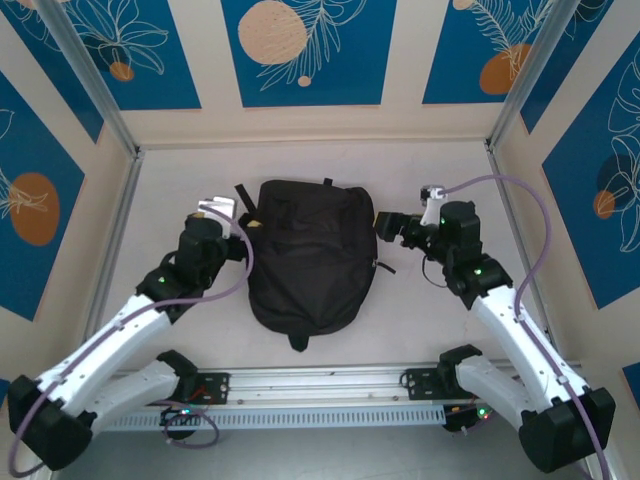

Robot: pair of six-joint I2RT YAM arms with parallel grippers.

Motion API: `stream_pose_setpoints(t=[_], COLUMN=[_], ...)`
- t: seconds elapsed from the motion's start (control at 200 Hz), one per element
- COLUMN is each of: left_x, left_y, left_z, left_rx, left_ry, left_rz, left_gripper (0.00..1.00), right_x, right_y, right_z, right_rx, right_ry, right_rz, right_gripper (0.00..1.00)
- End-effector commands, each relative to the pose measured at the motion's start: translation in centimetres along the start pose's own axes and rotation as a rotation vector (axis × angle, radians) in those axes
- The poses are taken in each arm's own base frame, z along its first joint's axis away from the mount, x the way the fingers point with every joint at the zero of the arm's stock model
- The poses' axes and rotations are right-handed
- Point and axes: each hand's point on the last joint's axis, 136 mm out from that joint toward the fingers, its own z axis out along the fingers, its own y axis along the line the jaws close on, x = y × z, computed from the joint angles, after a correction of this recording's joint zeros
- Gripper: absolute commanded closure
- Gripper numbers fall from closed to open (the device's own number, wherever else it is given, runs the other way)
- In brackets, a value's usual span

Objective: Pack the student bag
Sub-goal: Reset both arms

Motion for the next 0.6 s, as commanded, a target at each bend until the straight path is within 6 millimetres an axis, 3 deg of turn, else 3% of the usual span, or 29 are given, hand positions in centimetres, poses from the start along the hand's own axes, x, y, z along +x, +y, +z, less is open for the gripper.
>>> stream_pose_setpoints(t=[0.0,0.11,0.215,0.32,0.38,0.53,0.595], left_x=[-0.5,3.0,7.3,11.1,10.9,9.2,10.8], left_y=[4.2,8.4,9.9,10.7,10.5,9.2,9.1], left_z=[3.1,5.0,6.6,7.9,8.5,10.4,11.4], left_rx=[-0.092,-0.225,-0.234,-0.25,-0.221,-0.135,-0.12], left_ry=[-0.101,-0.055,0.009,0.044,0.043,-0.08,-0.077], left_rz=[-0.039,-0.01,-0.004,-0.076,-0.073,-0.026,-0.037], left_gripper=[0.0,0.0,0.0,0.0,0.0,0.0,0.0], right_x=[-5.6,-5.1,-3.1,0.1,1.6,1.3,1.4], right_y=[0.0,-3.3,-7.4,-12.1,-13.7,-15.2,-16.0], right_z=[0.2,2.0,2.5,3.4,3.9,3.6,3.5], right_rx=[0.04,0.15,0.22,0.305,0.344,0.312,0.291], right_ry=[-0.277,-0.308,-0.384,-0.34,-0.308,-0.325,-0.286], right_rz=[-0.234,-0.26,-0.226,-0.171,-0.198,-0.198,-0.148], right_gripper=[0.01,0.01,0.01,0.01,0.01,0.01,0.01])
